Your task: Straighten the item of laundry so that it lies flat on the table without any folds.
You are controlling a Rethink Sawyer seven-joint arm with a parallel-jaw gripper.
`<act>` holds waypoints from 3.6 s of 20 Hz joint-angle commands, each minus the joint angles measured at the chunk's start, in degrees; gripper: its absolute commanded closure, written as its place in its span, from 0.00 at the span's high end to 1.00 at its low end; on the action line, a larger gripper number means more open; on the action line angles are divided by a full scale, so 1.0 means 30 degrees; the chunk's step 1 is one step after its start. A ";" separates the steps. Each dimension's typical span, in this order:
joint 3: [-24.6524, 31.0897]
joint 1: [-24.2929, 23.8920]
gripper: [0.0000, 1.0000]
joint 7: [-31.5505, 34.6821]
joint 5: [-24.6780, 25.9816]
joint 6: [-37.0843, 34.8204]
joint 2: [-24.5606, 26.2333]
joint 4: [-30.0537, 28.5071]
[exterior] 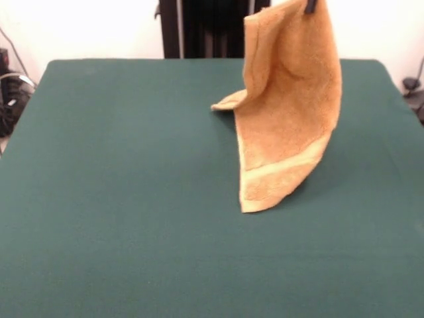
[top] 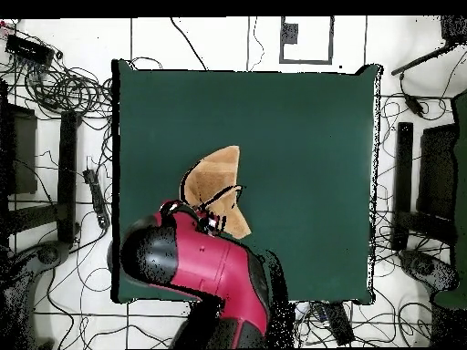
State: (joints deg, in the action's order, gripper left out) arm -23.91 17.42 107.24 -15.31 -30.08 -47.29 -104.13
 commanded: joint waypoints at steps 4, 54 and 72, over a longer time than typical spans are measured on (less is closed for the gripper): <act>0.4820 -0.2331 0.00 0.2685 -0.1794 0.4315 -0.0874 -0.5297; 0.8677 -0.9053 1.00 -0.2202 0.9240 -0.4354 0.1148 0.5779; 0.6337 -0.5127 1.00 0.4564 0.7618 -0.7442 -0.1801 0.3189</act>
State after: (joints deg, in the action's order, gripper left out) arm -6.33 -3.88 107.24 11.06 -46.16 -51.55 -85.72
